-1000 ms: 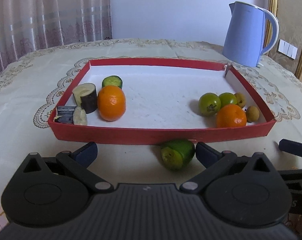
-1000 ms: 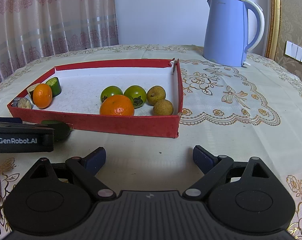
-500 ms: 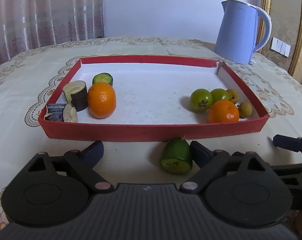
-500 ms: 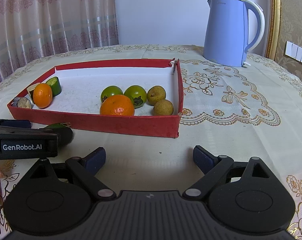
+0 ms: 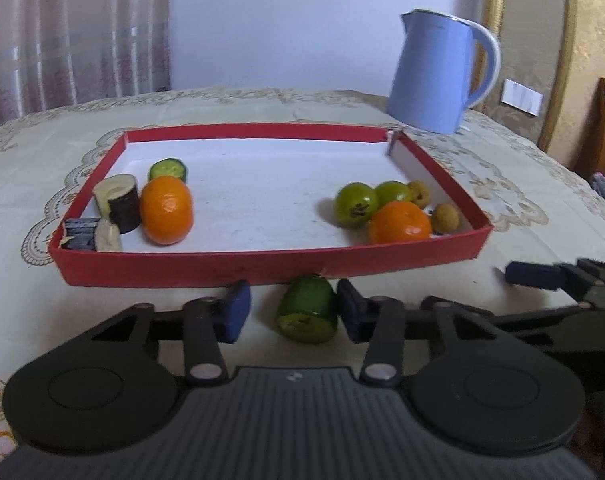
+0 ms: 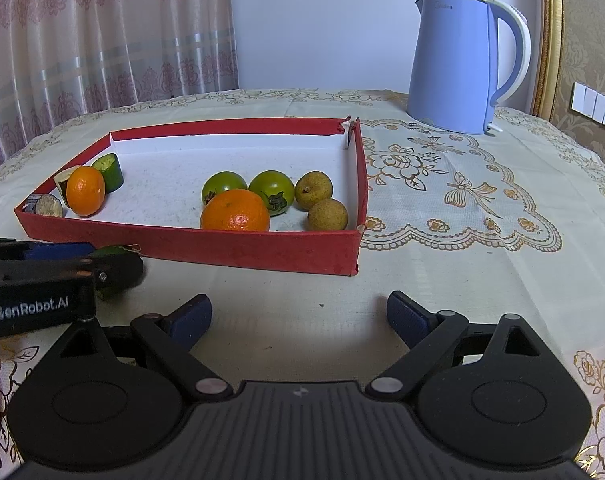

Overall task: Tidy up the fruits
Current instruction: 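Grasp the green lime with the left gripper and lift it, then carry the lime into the tray beside the green tomatoes and open the left gripper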

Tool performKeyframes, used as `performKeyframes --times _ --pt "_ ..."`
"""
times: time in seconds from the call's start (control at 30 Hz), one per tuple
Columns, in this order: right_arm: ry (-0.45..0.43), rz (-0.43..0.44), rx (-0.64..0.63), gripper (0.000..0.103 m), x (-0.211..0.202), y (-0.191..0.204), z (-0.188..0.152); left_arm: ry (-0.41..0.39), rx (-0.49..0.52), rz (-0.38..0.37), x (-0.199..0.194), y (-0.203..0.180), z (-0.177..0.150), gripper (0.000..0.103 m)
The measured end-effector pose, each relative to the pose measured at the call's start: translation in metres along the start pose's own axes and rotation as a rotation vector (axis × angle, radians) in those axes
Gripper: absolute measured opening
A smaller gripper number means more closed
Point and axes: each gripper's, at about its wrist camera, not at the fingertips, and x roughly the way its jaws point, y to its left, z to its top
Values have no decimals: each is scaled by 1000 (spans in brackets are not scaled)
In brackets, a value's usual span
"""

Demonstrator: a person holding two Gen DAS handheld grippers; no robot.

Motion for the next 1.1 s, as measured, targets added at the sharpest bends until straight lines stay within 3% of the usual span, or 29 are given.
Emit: performKeyframes --times 0.13,0.5,0.73,0.83,1.1 --pt "0 1 0 95 0 0 0 -25 73 15 -6 -12 -6 30" --pt "-1 0 0 95 0 0 0 -76 122 44 -26 -8 -18 30" --pt "-1 0 -1 95 0 -1 0 -160 109 30 -48 -2 13 30" --pt "-1 0 -1 95 0 0 0 -172 105 64 -38 2 31 30" --pt "-1 -1 -2 95 0 0 0 -106 43 105 14 21 56 30"
